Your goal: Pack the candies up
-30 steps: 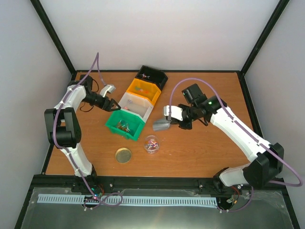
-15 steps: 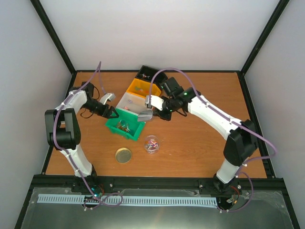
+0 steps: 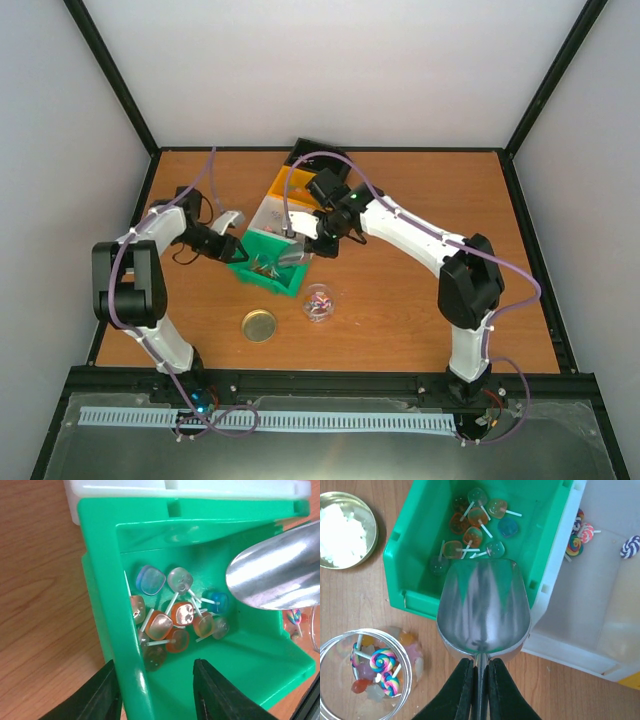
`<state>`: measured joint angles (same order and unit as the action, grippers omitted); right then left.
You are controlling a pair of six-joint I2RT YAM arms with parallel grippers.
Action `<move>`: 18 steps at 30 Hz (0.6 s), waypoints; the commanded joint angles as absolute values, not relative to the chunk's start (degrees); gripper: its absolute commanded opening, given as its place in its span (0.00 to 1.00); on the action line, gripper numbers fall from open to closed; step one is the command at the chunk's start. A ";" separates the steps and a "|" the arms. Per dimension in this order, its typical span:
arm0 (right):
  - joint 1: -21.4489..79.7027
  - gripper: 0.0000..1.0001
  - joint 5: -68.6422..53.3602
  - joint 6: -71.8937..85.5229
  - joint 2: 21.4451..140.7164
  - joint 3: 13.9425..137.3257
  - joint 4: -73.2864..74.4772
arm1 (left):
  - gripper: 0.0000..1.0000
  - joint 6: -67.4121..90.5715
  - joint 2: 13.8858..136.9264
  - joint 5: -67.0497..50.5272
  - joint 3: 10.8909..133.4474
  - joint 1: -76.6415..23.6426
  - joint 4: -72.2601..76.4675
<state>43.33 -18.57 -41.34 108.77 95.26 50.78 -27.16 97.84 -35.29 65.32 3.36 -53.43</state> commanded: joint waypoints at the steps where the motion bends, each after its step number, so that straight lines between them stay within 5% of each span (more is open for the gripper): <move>1: 45.45 0.03 -14.43 -44.95 109.92 97.38 54.74 | 0.41 -22.72 96.45 -37.94 62.97 -0.44 -50.30; 18: 47.46 0.03 -3.18 -57.50 113.14 106.51 68.73 | 0.38 -17.38 94.10 -36.57 58.49 -2.35 -44.07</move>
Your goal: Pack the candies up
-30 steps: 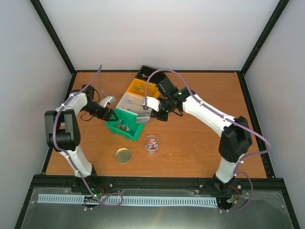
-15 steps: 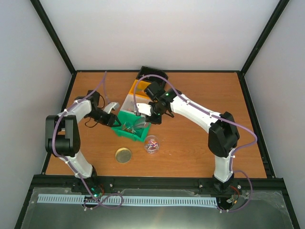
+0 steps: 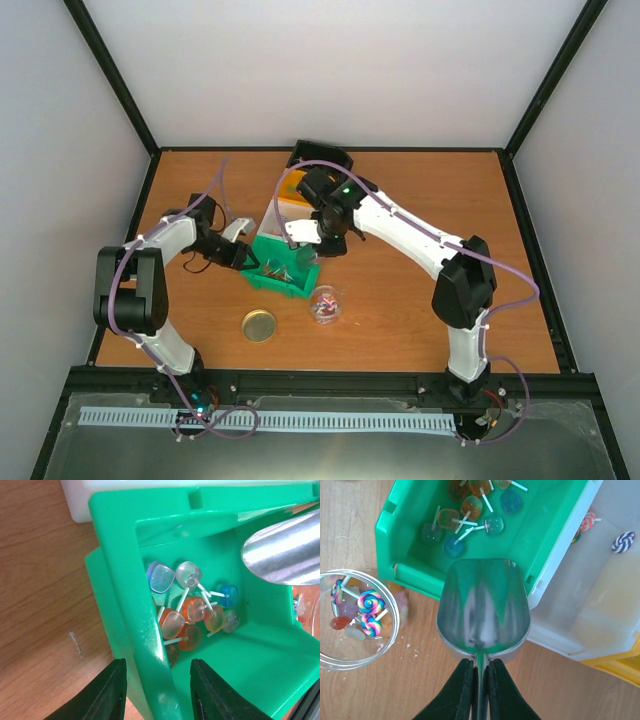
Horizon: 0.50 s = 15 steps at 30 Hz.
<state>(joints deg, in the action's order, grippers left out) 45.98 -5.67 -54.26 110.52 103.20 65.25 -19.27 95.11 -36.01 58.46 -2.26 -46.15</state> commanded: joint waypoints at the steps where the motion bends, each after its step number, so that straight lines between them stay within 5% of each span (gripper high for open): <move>1: 47.65 0.03 -3.12 -57.89 113.85 106.92 69.40 | 0.38 -17.30 94.09 -36.56 58.60 -2.35 -44.04; 15: 48.16 0.03 -7.89 -59.17 123.81 110.91 74.63 | 0.37 -17.05 93.90 -36.83 58.01 -2.35 -42.99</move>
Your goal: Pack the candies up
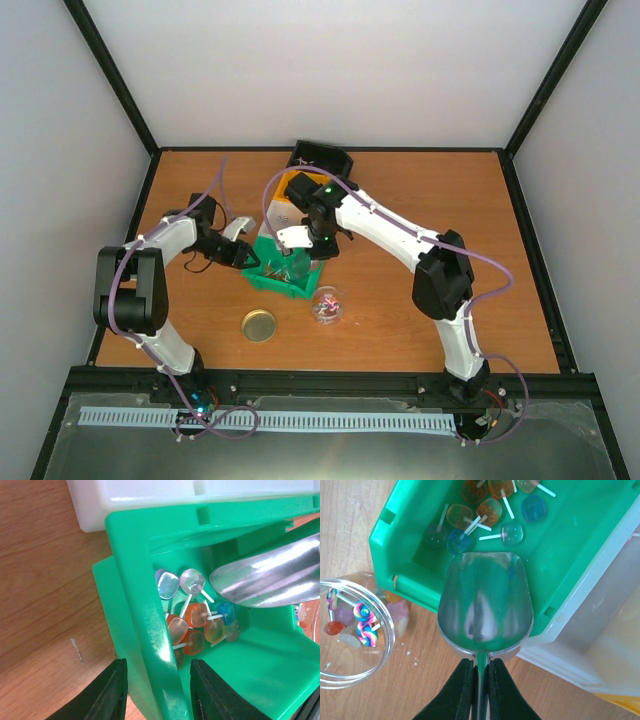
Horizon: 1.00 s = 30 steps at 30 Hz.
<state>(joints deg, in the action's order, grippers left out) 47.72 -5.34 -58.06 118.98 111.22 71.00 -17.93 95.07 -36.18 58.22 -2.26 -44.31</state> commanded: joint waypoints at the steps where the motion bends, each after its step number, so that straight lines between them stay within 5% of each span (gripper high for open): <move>1: 48.16 0.03 -9.04 -58.96 124.45 111.03 74.32 | 0.37 -17.03 94.01 -36.97 58.07 -2.29 -43.01; 19: 45.17 0.03 -26.54 -53.43 127.68 103.02 59.87 | 0.27 -17.33 96.32 -37.20 58.94 -2.69 -44.02; 30: 43.60 0.03 -20.84 -47.31 126.56 103.43 59.34 | 0.26 -17.57 95.48 -35.92 58.54 -2.95 -44.25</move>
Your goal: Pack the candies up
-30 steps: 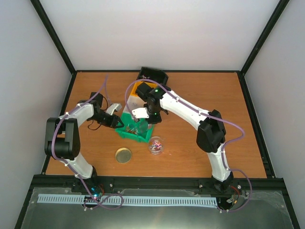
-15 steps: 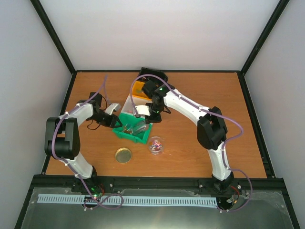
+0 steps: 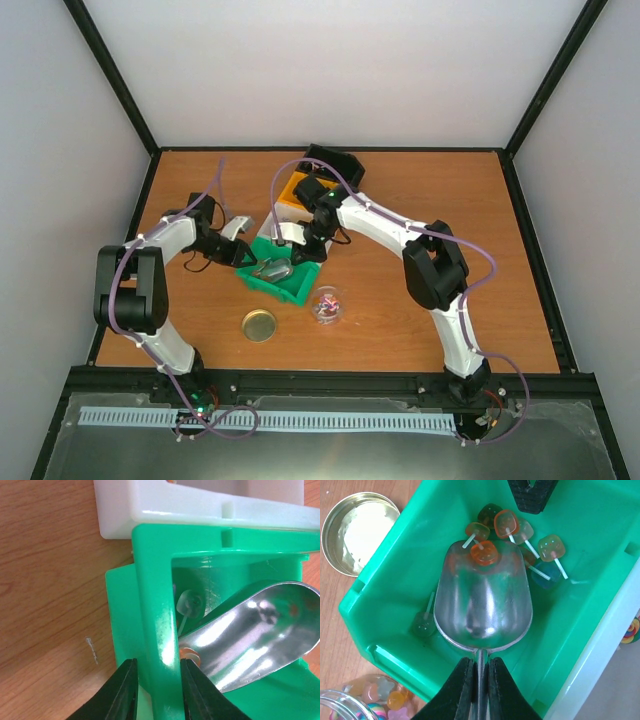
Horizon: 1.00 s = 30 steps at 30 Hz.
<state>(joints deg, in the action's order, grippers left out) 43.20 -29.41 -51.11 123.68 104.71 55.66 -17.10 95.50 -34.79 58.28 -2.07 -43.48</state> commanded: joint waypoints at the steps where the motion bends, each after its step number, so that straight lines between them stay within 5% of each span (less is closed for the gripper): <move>1: 43.74 0.03 -20.52 -46.75 127.35 104.17 59.81 | 0.26 -17.53 95.65 -35.88 58.82 -2.91 -44.37; 12: 43.20 0.03 -31.75 -33.77 127.50 99.23 41.31 | 0.24 -16.78 96.78 -37.55 59.42 -3.42 -44.27; 20: 41.00 0.03 -39.50 -25.85 116.89 79.30 12.24 | 0.24 -16.59 97.11 -37.81 59.63 -3.62 -45.23; 30: 38.76 0.03 -44.02 -24.51 116.21 70.90 -2.43 | 0.24 -18.26 98.88 -43.24 61.90 -3.04 -47.88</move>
